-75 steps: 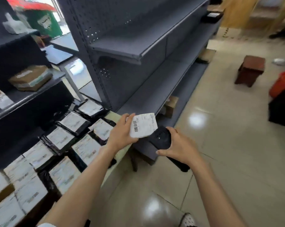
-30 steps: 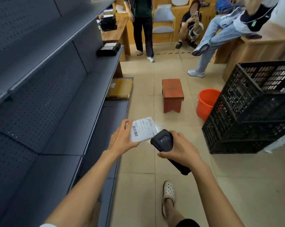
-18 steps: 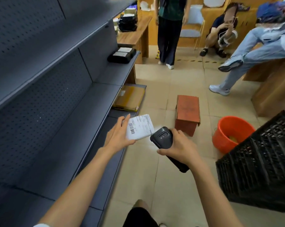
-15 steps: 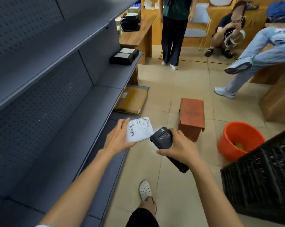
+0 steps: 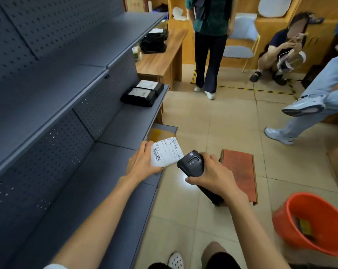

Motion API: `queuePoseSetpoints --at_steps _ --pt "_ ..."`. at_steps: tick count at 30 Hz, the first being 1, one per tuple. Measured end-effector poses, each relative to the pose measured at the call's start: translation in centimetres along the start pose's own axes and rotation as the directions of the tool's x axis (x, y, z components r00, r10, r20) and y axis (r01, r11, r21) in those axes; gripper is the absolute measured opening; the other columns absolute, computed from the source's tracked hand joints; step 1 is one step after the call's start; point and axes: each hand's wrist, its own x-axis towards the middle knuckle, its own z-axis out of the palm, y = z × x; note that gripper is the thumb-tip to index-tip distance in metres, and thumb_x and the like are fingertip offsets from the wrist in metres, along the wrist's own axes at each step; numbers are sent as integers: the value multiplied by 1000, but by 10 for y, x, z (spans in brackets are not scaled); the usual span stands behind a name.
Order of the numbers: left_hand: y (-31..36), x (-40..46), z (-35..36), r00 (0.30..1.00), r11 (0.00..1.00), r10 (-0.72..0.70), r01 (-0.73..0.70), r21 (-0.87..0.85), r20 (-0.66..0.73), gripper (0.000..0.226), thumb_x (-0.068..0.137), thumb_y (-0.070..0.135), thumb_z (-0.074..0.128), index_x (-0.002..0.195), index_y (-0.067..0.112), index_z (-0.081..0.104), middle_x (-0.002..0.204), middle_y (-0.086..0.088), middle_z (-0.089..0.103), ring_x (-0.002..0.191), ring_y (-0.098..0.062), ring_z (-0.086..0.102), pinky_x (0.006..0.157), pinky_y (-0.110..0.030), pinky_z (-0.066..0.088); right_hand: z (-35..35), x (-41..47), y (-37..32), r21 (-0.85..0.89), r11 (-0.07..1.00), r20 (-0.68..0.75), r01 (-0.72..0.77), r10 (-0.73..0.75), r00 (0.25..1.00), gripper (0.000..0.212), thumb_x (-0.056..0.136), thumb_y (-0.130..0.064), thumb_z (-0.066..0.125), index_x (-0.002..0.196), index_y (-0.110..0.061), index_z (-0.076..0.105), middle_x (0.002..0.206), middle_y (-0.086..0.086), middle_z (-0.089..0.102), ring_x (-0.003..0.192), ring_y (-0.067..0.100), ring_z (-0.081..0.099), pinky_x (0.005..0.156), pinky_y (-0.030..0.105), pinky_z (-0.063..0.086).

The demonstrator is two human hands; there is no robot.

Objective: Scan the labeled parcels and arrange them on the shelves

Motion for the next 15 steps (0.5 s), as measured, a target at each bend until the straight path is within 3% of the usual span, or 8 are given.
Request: queuePoseSetpoints --at_steps 7,11,15 --pt "7 133 10 998 998 -67 67 -12 -7 87 66 46 80 135 20 34 134 2 35 109 -23 53 69 -32 36 -36 146 17 -10 1000 58 18 -17 998 89 68 -59 76 144 -33 36 125 -7 51 109 23 61 87 36 49" --pt "33 224 -2 992 998 -59 57 -23 -115 83 66 44 77 134 22 35 133 3 34 108 -25 51 68 -33 36 -87 236 25 -5 996 32 83 -83 996 88 67 -57 77 142 -34 38 123 -6 51 108 24 61 84 37 49" --pt "67 320 -33 966 999 -53 53 -9 -253 88 67 43 77 139 19 33 136 0 34 120 -26 44 72 -37 44 -154 324 25 27 985 -19 170 -169 985 84 63 -57 78 135 -32 43 119 -6 55 104 23 61 85 41 52"
